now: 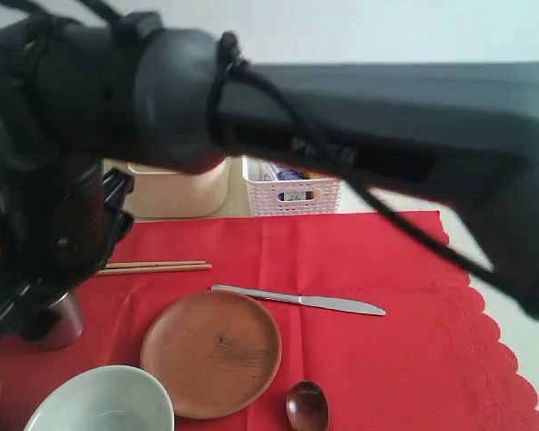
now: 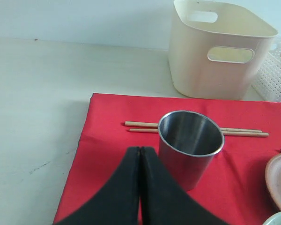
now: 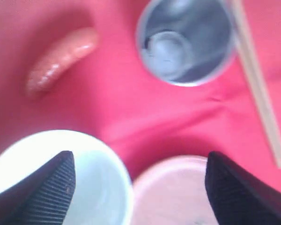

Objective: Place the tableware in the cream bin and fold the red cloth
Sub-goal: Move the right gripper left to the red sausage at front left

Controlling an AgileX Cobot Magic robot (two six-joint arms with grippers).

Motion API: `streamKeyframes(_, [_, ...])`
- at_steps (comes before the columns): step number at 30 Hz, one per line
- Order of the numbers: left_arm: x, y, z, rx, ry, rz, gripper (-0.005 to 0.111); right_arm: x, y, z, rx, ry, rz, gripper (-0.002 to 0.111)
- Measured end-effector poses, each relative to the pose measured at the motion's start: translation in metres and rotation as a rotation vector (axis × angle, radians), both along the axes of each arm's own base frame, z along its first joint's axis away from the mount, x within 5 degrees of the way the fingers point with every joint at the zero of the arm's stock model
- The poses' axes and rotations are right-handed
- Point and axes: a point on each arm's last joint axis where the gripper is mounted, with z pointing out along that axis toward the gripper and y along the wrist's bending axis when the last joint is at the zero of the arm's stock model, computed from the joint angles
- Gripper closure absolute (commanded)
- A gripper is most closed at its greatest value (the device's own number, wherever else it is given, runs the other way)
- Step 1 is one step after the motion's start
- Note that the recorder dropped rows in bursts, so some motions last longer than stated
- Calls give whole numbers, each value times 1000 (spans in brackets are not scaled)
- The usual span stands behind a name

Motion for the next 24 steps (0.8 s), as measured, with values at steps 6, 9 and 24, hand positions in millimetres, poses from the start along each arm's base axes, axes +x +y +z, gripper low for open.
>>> streamKeyframes(6, [0,0,0,0,0,0,107,15,-19,29,52,-19,-52,36])
streamKeyframes(9, [0,0,0,0,0,0,107,14,-22,36,72,-13,-57,36])
streamKeyframes(24, [-7,0,41,-4,-68,0,107,-10,-8,11,219,209,104,36])
